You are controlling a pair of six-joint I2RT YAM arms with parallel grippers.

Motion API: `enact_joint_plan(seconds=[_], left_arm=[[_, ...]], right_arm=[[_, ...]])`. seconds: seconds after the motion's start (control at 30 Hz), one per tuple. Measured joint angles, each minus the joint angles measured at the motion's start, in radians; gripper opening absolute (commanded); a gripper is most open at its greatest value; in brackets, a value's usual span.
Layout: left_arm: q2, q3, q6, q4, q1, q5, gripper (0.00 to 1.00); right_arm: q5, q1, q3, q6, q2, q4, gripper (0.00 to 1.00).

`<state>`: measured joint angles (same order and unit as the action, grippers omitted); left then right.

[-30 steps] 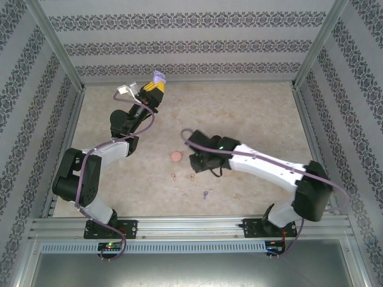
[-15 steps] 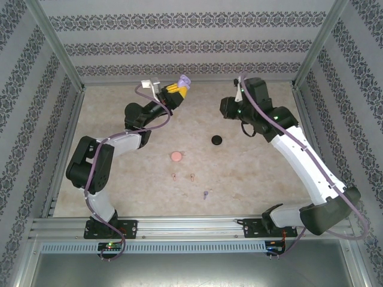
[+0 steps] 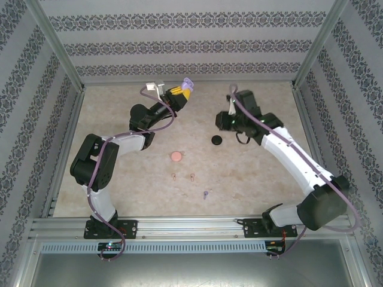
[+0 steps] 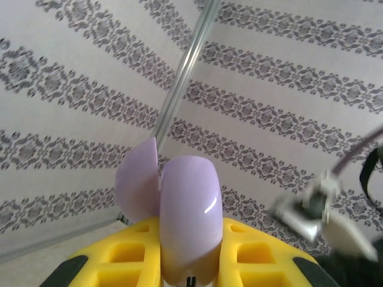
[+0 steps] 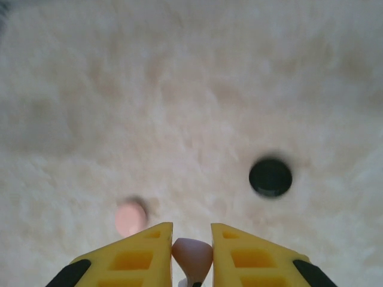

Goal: Insert the wireless bluetooth earbuds into the charging case

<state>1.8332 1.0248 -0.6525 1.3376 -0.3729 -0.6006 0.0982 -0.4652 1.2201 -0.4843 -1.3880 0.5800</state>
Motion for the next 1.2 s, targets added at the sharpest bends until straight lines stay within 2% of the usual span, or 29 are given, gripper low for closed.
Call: enact_joint_plan(seconds=[0.23, 0.47, 0.63, 0.73, 0.93, 1.03, 1.2], left_arm=[[-0.080, -0.040, 0.008, -0.125, 0.002, 0.072, 0.00], [-0.156, -0.060, 0.023, -0.158, 0.002, 0.109, 0.00], [-0.160, -0.071, 0.024, -0.189, 0.003, 0.110, 0.00], [-0.160, -0.079, 0.024, -0.197, 0.004, 0.112, 0.00], [-0.161, -0.082, 0.023, -0.202, 0.008, 0.116, 0.00], [-0.161, -0.082, 0.021, -0.202, 0.008, 0.112, 0.00], [-0.161, -0.074, 0.002, -0.227, 0.008, 0.063, 0.00]], right_arm=[[-0.033, -0.116, -0.225, -0.043, -0.114, -0.042, 0.18], [-0.102, -0.209, -0.263, -0.093, -0.247, -0.072, 0.19], [-0.135, -0.232, -0.263, -0.123, -0.304, -0.077, 0.29], [-0.146, -0.233, -0.263, -0.137, -0.322, -0.078, 0.40], [-0.151, -0.251, -0.260, -0.145, -0.316, -0.084, 0.63], [-0.145, -0.230, -0.259, -0.142, -0.260, -0.056, 0.68], [-0.073, -0.108, -0.206, -0.131, -0.022, -0.056, 0.66]])
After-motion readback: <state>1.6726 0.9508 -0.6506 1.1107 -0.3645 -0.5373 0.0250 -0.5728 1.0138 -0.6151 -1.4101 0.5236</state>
